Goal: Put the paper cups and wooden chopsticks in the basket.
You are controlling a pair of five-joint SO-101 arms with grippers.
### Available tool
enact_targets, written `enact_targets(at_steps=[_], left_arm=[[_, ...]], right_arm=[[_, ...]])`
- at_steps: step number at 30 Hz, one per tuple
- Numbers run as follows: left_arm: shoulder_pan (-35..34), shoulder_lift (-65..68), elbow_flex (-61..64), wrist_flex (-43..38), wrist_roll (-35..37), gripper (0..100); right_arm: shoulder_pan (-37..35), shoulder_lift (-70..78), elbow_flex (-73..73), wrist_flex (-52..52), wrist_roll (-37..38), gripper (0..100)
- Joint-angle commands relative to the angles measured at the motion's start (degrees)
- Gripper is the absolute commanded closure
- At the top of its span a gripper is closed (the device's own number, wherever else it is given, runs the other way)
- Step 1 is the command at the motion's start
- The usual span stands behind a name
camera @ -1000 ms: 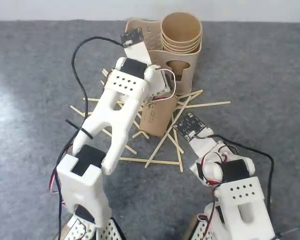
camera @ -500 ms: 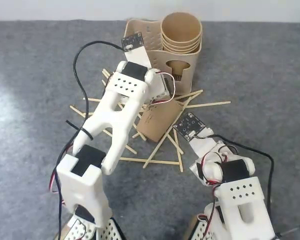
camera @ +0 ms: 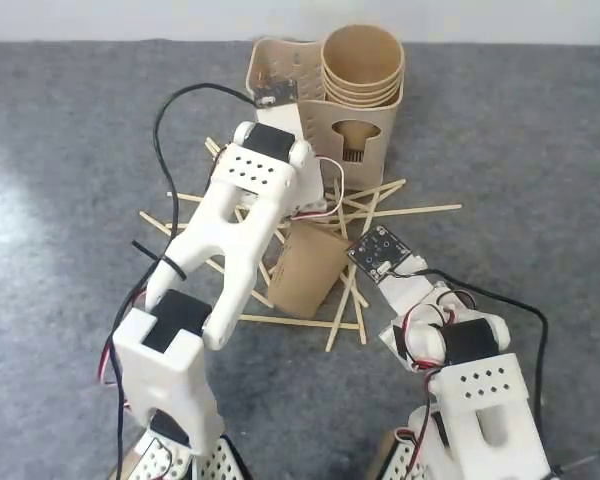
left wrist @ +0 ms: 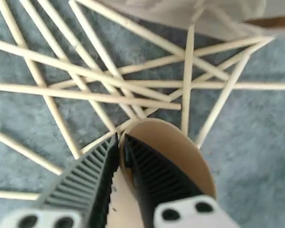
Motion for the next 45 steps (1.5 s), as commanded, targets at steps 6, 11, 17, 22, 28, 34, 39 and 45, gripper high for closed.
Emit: enact_targets(at_steps=[6,11,17,22,28,34,39,45], left_arm=[[0.09,-1.32,-13.32,10.99,-3.60,99],[0.00,-1.85,-21.67,15.38,-5.45,99],[-0.18,-10.99,-20.97,15.30,-9.41,99],[-0.09,-23.30,-21.41,15.21,-9.85,99],[-0.44,-32.00,-21.41,11.34,-9.49,99],[-0.18,-33.41,-21.41,1.85,-7.65,99],[-0.53,-33.32,-21.32,-8.53,-3.60,99],[-0.53,-29.36,-21.32,-22.95,-0.62,99]], right_arm=[[0.04,-1.10,-0.18,-0.84,0.26,71.7],[0.04,-1.27,-0.18,-0.84,0.26,71.7],[0.04,-1.63,0.88,-1.71,0.35,71.7],[0.04,-1.71,3.78,-4.62,0.79,71.7],[0.04,-1.71,3.96,-4.88,0.70,71.7],[0.04,-1.71,4.13,-4.97,0.35,71.7],[3.30,-1.71,4.04,-8.92,-7.12,71.8],[10.24,-1.71,3.87,-13.14,-14.42,71.8]])
